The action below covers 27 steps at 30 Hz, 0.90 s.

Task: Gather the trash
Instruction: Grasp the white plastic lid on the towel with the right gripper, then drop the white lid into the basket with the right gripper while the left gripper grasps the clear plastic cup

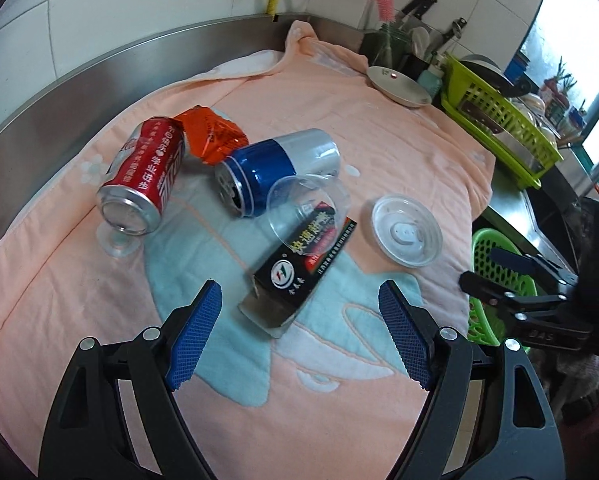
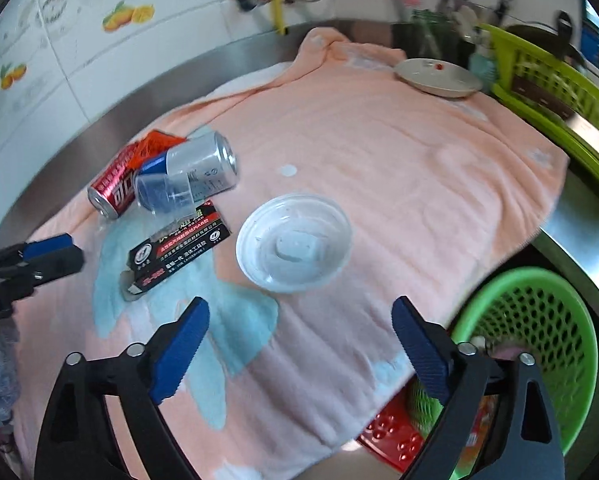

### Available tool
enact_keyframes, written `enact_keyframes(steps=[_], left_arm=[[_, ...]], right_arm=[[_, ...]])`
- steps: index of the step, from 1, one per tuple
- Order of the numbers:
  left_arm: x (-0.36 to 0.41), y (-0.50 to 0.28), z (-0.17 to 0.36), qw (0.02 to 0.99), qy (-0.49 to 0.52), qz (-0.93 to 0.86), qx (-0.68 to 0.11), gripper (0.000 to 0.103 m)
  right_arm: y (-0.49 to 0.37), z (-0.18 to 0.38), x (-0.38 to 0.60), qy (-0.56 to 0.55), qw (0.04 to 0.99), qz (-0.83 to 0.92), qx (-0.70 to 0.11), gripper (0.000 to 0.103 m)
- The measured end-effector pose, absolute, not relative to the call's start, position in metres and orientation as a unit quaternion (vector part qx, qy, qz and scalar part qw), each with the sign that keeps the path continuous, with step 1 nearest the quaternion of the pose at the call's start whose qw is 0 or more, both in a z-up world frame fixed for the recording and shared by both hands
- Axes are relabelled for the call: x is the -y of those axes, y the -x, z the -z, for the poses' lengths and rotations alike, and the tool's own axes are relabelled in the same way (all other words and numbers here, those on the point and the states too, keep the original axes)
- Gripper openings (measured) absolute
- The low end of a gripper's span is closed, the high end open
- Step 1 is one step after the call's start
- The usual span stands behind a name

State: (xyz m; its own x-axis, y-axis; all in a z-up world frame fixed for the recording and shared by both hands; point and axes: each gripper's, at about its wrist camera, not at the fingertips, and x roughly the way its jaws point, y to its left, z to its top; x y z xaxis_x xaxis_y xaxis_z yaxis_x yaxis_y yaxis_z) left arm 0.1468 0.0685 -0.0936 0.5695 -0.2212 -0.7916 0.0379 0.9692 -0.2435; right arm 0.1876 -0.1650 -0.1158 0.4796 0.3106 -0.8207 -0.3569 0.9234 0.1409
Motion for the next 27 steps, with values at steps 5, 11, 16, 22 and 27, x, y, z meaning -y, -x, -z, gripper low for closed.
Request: enact_keyframes(steps=[5,11,16,22,27], left_arm=[[-0.078,-0.152,0.095,0.878,0.114,0.074,-0.459,0.079],[-0.079,-0.159,0.096,0.876,0.120,0.080,-0.460,0.079],[-0.074,-0.167,0.096,0.876,0.124,0.090,-0.458,0.074],[-0.062,-0.182,0.097,0.872,0.131,0.112,-0.458,0.058],[-0.054,-0.198,0.105,0.864,0.151,0.128,-0.462,0.055]], right_arm=[[-0.212,0.132,0.147,0.053,0.852,-0.193,-0.483,0.091],[-0.233,0.149,0.135,0.086,0.840,-0.197,-0.498,0.092],[-0.243,0.159,0.128,0.103,0.839,-0.191,-0.499,0.093],[-0.249,0.164,0.123,0.103,0.841,-0.187,-0.498,0.089],[-0.247,0.164,0.122,0.102,0.844,-0.188,-0.492,0.088]])
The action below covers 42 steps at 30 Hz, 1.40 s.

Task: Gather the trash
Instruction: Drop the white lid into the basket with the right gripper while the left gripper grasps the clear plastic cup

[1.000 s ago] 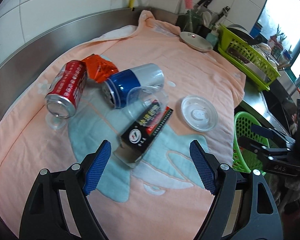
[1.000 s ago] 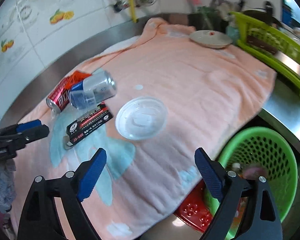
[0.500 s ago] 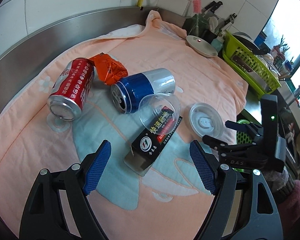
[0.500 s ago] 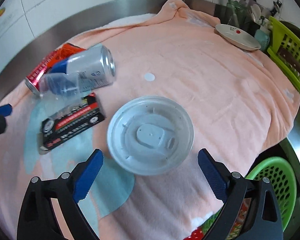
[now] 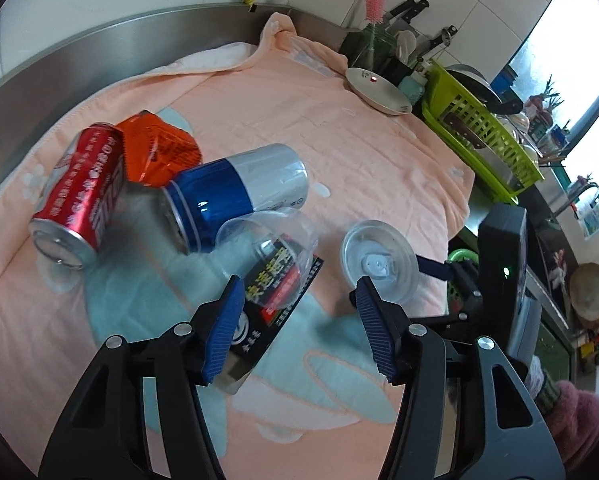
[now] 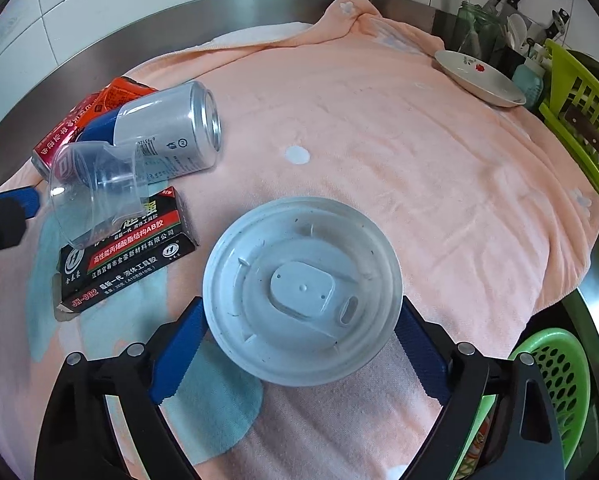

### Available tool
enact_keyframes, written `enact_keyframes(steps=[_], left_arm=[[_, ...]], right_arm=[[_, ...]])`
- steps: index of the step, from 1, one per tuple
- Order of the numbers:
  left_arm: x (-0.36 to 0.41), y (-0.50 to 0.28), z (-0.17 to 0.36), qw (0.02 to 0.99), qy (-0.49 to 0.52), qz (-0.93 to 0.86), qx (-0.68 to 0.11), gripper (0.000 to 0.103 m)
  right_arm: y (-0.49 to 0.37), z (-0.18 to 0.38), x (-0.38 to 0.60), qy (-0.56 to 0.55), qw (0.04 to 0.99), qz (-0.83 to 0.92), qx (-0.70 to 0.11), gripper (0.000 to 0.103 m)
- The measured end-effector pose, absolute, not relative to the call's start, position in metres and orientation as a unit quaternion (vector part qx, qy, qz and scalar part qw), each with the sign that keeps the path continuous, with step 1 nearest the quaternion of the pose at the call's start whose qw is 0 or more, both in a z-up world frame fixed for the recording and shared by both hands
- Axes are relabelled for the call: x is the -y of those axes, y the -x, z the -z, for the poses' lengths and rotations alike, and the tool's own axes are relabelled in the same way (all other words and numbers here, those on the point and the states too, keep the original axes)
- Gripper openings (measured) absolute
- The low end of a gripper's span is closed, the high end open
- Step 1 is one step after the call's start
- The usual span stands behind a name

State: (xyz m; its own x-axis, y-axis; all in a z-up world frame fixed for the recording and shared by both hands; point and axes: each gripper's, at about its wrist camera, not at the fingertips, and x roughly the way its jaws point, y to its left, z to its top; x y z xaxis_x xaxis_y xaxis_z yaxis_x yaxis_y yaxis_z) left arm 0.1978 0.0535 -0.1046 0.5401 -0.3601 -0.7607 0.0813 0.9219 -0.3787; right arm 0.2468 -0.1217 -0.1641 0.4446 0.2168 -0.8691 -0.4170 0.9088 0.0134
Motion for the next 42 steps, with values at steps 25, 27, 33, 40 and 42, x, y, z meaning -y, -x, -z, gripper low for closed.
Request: enact_keyframes(steps=[25,27,33,40,42], left_arm=[[-0.029,-0.202,0.091,0.876,0.145,0.162,-0.431,0.001],[-0.023,-0.195,0.083,0.877,0.144,0.174,-0.424,0.001],[0.009,-0.180,0.061,0.877,0.130,0.217,-0.409,0.001],[0.072,-0.174,0.058,0.863,0.102,0.269,-0.415,0.001],[0.093,-0.175,0.060,0.858,0.094,0.280,-0.421,0.001]], right_arm=[[-0.173,0.103,0.214,-0.003,0.885,-0.132,-0.445,0.088],[-0.163,0.102,0.236,-0.011,0.887,-0.108,-0.449,0.088],[-0.137,0.120,0.309,-0.028,0.878,-0.018,-0.477,0.088],[-0.121,0.153,0.380,-0.050,0.855,0.047,-0.513,0.088],[-0.119,0.163,0.394,-0.058,0.850,0.054,-0.521,0.089]])
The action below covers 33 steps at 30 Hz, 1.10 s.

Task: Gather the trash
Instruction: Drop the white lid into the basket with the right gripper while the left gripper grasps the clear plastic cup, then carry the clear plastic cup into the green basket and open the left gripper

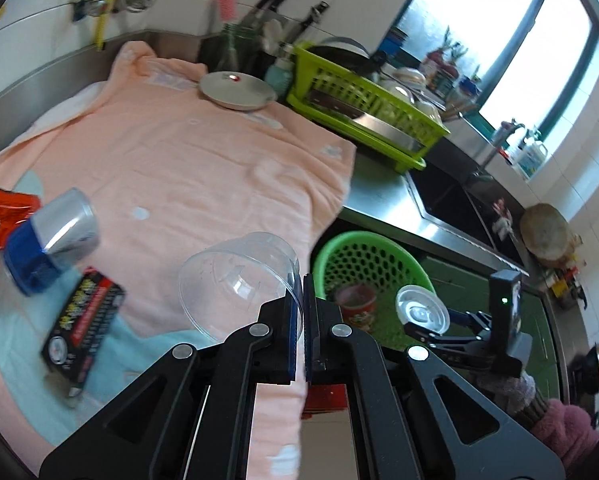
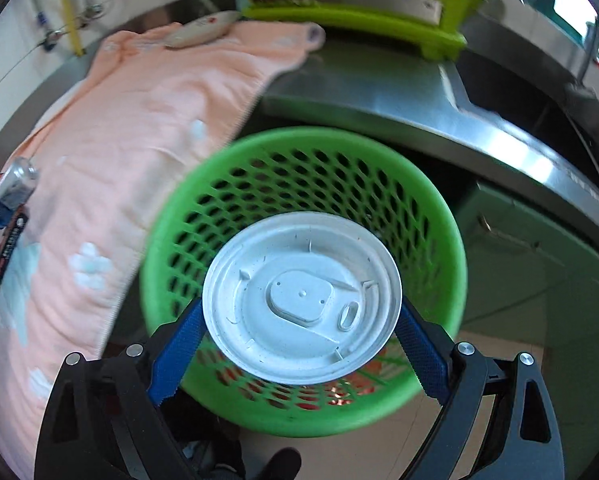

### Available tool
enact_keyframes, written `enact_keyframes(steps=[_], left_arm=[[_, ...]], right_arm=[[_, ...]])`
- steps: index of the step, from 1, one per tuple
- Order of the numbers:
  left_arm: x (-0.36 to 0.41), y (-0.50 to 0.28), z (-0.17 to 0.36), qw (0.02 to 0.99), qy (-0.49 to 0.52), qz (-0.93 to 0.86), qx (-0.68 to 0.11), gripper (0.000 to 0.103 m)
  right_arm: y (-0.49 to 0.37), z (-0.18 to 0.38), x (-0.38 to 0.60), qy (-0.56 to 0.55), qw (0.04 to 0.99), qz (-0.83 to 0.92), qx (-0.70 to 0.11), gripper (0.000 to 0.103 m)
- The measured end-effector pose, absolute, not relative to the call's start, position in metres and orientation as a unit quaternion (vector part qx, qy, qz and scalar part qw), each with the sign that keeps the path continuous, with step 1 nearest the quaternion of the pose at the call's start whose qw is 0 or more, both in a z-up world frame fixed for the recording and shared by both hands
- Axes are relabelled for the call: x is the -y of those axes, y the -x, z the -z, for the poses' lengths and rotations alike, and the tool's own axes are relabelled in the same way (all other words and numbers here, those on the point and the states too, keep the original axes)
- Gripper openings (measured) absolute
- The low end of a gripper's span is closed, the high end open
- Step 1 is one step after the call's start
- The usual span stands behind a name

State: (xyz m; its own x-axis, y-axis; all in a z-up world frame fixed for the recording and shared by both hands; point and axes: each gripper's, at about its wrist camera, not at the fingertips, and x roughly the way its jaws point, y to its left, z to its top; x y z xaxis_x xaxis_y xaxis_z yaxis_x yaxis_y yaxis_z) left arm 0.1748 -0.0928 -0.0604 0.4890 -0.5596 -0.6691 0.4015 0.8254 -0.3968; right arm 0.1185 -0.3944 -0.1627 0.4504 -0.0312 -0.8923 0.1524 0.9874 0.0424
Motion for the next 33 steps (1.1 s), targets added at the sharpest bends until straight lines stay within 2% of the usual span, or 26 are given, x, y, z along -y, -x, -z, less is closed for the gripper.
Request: enact_keyframes(steps=[6,18,27,28,30,31,32,33], left_arm=[[0.147,-0.176,0.069,0.842,0.074,0.309,-0.435,0.001],[0.266,-0.189,0.112,0.805,0.011,0.345,-0.483,0.002],[0.315,-0.206,0.149,0.784,-0.021,0.334,-0.523,0.005],[0.316,-0.208,0.151,0.784,-0.021,0.333,-0.524,0.007],[0.317,-0.210,0.155,0.779,-0.013,0.337,-0.529,0.023],[0.317,-0.210,0.155,0.781,-0.010,0.338,-0.525,0.037],[0.317,-0.210,0.154,0.784,-0.013,0.334,-0.523,0.045],[0.316,-0.209,0.154,0.787,-0.015,0.331,-0.520,0.045]], right_arm=[[-0.113,0.174,0.419,-0.074,0.845,0.065,-0.526,0.091],[-0.068,0.130,0.432,-0.089,0.875,0.032,-0.475,0.091],[-0.041,0.116,0.437,-0.098,0.883,0.026,-0.458,0.091],[-0.039,0.116,0.438,-0.100,0.883,0.024,-0.458,0.091],[-0.037,0.116,0.438,-0.103,0.883,0.025,-0.457,0.091],[-0.036,0.116,0.438,-0.104,0.883,0.025,-0.457,0.091],[-0.035,0.117,0.438,-0.105,0.882,0.025,-0.459,0.091],[-0.035,0.118,0.438,-0.104,0.881,0.026,-0.460,0.091]])
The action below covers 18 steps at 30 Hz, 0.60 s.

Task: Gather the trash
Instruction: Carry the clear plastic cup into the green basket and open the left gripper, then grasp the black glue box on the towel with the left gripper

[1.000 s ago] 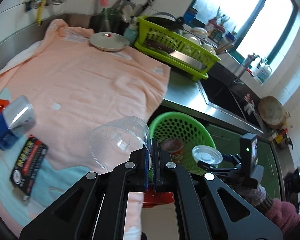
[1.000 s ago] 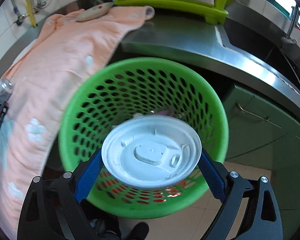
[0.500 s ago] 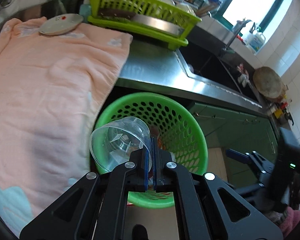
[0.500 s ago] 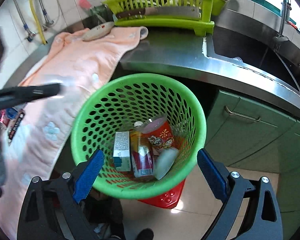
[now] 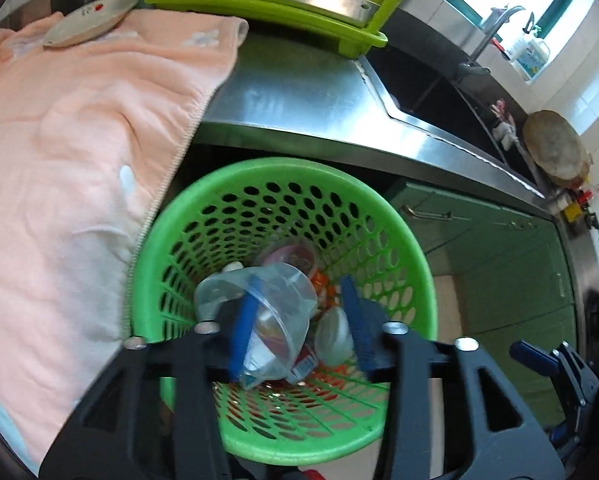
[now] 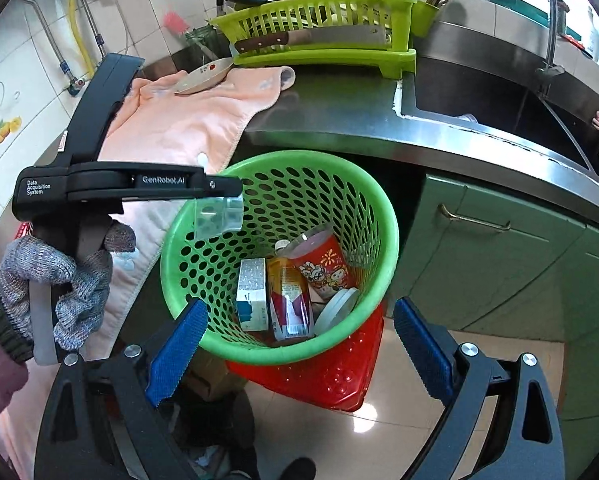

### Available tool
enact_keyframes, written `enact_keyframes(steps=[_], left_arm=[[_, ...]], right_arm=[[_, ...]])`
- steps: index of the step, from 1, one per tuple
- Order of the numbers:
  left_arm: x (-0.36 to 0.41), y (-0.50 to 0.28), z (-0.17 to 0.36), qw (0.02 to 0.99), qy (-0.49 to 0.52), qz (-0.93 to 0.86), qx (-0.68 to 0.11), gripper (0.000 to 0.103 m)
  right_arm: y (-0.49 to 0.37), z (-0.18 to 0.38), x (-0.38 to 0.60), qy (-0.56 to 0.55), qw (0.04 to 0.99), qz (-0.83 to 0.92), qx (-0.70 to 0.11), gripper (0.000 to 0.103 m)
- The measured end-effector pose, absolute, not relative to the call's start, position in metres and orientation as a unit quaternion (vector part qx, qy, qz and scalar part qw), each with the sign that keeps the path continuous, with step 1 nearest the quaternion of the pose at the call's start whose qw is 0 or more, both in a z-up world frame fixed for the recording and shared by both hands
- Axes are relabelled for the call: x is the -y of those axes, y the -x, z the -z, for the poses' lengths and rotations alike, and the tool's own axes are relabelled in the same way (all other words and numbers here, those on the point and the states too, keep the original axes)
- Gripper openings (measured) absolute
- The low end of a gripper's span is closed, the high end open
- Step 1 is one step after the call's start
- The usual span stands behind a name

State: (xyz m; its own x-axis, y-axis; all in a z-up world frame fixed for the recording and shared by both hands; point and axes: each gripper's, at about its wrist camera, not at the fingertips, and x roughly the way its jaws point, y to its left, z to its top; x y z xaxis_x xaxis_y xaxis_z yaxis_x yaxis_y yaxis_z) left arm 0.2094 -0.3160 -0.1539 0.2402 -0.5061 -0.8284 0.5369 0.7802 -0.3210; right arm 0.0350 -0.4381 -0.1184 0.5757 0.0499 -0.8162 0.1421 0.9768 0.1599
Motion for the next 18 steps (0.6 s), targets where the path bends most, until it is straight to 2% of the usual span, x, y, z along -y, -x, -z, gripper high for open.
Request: enact_keyframes(steps=[9,18], left_arm=[[0.286,-0.197,0.136,0.800,-0.008,0.331,-0.501,0.045],[0.203,-0.179,0.116,0.831,0.001,0.279,-0.481,0.045]], right_arm=[[-0.041,0.115,0.427,-0.101,0.884,0.020,-0.455,0.091],[-0.056,0.102,0.398,-0.100,0.890,-0.009,-0.444,0.091]])
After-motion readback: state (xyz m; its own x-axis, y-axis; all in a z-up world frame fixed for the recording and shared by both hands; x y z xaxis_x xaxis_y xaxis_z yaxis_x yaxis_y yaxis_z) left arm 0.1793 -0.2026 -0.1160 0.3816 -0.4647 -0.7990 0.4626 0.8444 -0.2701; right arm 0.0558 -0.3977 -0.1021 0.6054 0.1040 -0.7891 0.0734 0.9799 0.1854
